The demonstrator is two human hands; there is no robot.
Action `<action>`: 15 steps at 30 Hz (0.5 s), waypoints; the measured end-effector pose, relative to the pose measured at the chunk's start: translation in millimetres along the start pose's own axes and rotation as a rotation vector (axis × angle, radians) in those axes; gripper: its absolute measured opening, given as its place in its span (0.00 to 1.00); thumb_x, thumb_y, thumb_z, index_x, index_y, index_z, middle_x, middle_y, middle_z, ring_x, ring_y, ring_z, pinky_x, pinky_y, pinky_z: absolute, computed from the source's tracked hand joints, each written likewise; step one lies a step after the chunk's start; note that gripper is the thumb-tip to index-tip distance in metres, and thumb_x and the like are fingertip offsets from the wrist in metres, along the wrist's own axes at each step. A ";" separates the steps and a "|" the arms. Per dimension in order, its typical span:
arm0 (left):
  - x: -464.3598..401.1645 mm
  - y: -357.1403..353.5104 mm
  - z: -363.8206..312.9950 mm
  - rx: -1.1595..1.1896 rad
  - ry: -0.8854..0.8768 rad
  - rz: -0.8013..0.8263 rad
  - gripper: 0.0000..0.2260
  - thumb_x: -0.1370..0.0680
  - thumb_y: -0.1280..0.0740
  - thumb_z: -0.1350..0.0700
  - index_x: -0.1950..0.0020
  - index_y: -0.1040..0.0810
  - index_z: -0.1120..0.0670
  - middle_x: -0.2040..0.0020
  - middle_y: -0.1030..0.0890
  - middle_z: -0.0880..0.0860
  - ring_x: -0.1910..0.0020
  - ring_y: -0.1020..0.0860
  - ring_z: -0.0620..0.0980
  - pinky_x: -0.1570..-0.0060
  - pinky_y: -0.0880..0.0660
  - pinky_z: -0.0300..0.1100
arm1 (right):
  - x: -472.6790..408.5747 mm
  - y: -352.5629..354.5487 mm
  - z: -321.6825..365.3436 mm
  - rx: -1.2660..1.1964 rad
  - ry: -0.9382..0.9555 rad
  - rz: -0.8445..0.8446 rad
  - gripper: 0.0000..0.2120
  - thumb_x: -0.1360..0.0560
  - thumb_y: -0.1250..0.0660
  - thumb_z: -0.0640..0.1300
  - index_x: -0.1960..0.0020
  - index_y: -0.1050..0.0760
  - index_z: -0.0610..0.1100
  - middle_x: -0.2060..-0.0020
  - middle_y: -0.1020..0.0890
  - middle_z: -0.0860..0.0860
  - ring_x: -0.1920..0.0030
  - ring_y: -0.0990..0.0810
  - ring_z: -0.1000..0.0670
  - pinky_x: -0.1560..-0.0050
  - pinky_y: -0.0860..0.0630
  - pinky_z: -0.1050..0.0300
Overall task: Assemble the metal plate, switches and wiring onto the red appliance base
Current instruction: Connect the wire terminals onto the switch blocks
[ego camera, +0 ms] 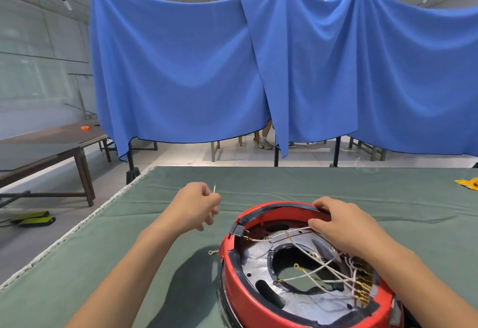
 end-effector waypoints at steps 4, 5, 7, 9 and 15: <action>13.5 0.6 -33.0 0.339 -0.114 0.047 0.07 0.24 0.44 0.66 0.61 0.32 0.59 0.71 0.19 0.56 0.79 0.28 0.51 0.78 0.31 0.38 | -1.0 -0.2 2.8 -0.031 0.004 -0.047 0.14 0.24 0.37 0.54 0.39 0.28 0.55 0.45 0.20 0.55 0.50 0.23 0.51 0.54 0.28 0.56; 17.2 -1.0 -40.4 0.399 -0.133 0.071 0.07 0.25 0.43 0.67 0.62 0.32 0.60 0.73 0.21 0.56 0.80 0.29 0.51 0.78 0.32 0.38 | -0.7 1.1 3.5 -0.044 0.009 -0.072 0.15 0.24 0.36 0.54 0.39 0.27 0.54 0.44 0.20 0.55 0.47 0.23 0.51 0.53 0.29 0.56; 23.4 -6.6 -50.2 0.471 -0.161 0.133 0.07 0.24 0.41 0.67 0.61 0.30 0.60 0.74 0.24 0.54 0.80 0.30 0.50 0.77 0.32 0.39 | 1.1 6.5 6.5 -0.099 0.053 -0.148 0.14 0.24 0.35 0.52 0.40 0.25 0.52 0.45 0.19 0.55 0.43 0.24 0.52 0.48 0.29 0.56; 27.8 -12.9 -53.8 0.490 -0.178 0.197 0.05 0.23 0.38 0.65 0.59 0.26 0.60 0.74 0.24 0.54 0.80 0.30 0.49 0.77 0.31 0.38 | 5.5 14.4 14.6 -0.222 0.162 -0.258 0.09 0.26 0.33 0.49 0.46 0.23 0.53 0.50 0.19 0.58 0.45 0.24 0.55 0.47 0.29 0.58; 30.4 -24.0 -50.4 0.469 -0.194 0.254 0.05 0.24 0.32 0.64 0.58 0.20 0.62 0.72 0.24 0.54 0.78 0.28 0.46 0.76 0.29 0.37 | 31.9 30.8 55.6 -0.443 0.490 -0.356 0.12 0.29 0.31 0.50 0.46 0.25 0.58 0.50 0.22 0.67 0.48 0.24 0.62 0.53 0.27 0.66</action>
Point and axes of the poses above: each hand's wrist, its own x-axis away from the middle knuckle, its own y-axis out of the back of the hand, z = x × y, the point moved 2 cm from there along -x, towards the middle knuckle
